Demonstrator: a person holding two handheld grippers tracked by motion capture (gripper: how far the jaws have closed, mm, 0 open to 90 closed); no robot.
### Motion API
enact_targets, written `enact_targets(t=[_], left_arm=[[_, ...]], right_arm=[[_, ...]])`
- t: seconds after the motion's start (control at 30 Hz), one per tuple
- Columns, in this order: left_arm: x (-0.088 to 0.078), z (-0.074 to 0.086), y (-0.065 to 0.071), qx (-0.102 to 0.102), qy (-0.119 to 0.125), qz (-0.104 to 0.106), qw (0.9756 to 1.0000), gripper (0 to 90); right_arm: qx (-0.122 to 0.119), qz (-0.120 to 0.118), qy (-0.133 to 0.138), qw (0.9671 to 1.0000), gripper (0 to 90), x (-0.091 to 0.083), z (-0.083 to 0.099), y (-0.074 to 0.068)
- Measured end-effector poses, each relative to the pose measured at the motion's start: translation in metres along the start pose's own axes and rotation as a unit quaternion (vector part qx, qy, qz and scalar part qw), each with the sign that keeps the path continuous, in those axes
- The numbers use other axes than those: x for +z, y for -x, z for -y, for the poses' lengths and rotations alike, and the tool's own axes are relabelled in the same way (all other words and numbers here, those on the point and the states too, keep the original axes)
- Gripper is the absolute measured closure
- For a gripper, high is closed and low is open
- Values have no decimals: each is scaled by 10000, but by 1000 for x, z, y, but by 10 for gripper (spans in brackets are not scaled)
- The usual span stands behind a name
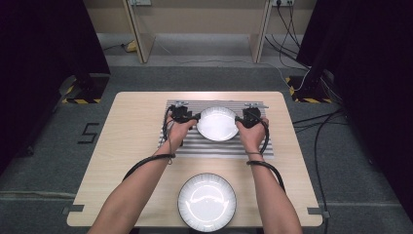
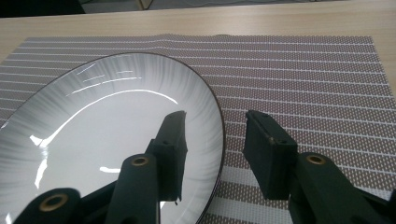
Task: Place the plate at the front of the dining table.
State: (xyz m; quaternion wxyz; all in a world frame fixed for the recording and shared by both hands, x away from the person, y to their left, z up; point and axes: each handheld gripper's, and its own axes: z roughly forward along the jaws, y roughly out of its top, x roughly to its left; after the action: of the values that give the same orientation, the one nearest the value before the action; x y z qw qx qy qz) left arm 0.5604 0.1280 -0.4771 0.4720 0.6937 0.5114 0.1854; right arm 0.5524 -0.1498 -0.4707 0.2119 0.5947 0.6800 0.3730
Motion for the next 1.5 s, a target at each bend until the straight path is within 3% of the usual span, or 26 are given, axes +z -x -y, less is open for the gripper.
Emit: enact_targets(t=[0.47, 0.63, 0.8, 1.1, 1.5], left_arm=[[-31, 8, -10, 108, 12, 158, 9998, 431], [-43, 12, -13, 134, 59, 374, 9992, 411], [-54, 15, -15, 79, 21, 310, 9995, 401], [-70, 15, -10, 229, 114, 476, 9985, 394], [-91, 18, -1, 433, 239, 681, 9965, 392]], right_arm=[[-25, -183, -81, 9998, 538, -23, 6, 0], [-1, -316, -87, 9995, 528, -31, 12, 0], [-4, -331, -86, 9994, 525, -38, 18, 1], [-51, -301, -43, 9995, 521, -50, 22, 0], [33, -224, -21, 9997, 513, -67, 32, 10]])
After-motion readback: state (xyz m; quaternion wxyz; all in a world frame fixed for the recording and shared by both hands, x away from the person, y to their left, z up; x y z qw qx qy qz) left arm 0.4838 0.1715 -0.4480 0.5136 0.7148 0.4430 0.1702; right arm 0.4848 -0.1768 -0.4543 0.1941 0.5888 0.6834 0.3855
